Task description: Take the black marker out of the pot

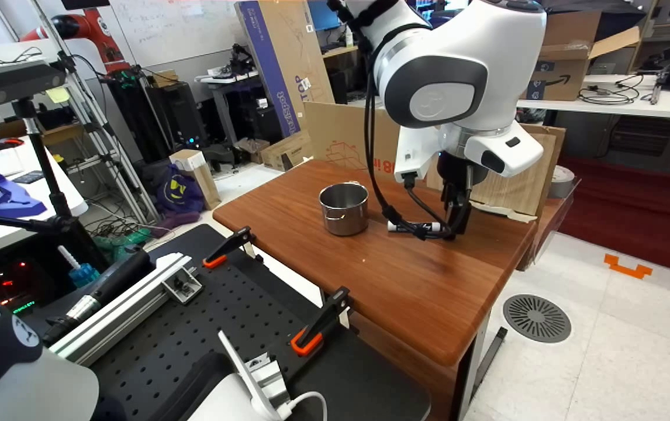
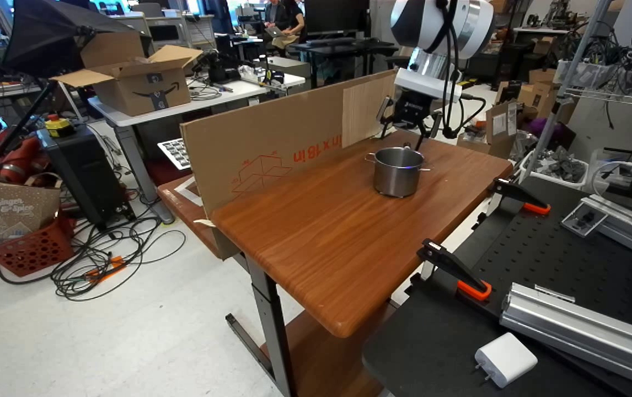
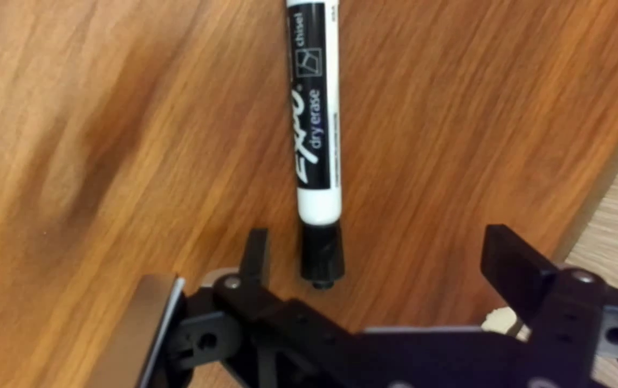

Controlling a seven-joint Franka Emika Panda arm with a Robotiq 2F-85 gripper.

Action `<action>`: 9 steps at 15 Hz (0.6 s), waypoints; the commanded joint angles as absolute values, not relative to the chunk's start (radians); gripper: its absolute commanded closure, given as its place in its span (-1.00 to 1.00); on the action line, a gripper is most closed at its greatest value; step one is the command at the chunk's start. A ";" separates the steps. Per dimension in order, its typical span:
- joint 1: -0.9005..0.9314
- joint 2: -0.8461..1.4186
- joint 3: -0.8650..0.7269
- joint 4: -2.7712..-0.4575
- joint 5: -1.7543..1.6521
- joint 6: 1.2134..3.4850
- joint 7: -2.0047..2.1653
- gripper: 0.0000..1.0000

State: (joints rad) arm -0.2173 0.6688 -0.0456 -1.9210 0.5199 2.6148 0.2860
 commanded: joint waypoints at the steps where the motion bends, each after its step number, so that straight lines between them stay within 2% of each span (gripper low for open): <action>1: -0.227 0.632 -0.041 -1.939 0.514 2.594 0.273 -1.00; 6: -0.244 0.503 -0.037 -2.026 0.514 2.567 0.221 -1.00; 7: -0.230 0.565 -0.046 -1.968 0.520 2.598 0.255 -1.00; 9: -0.229 0.545 -0.048 -1.981 0.520 2.591 0.252 -1.00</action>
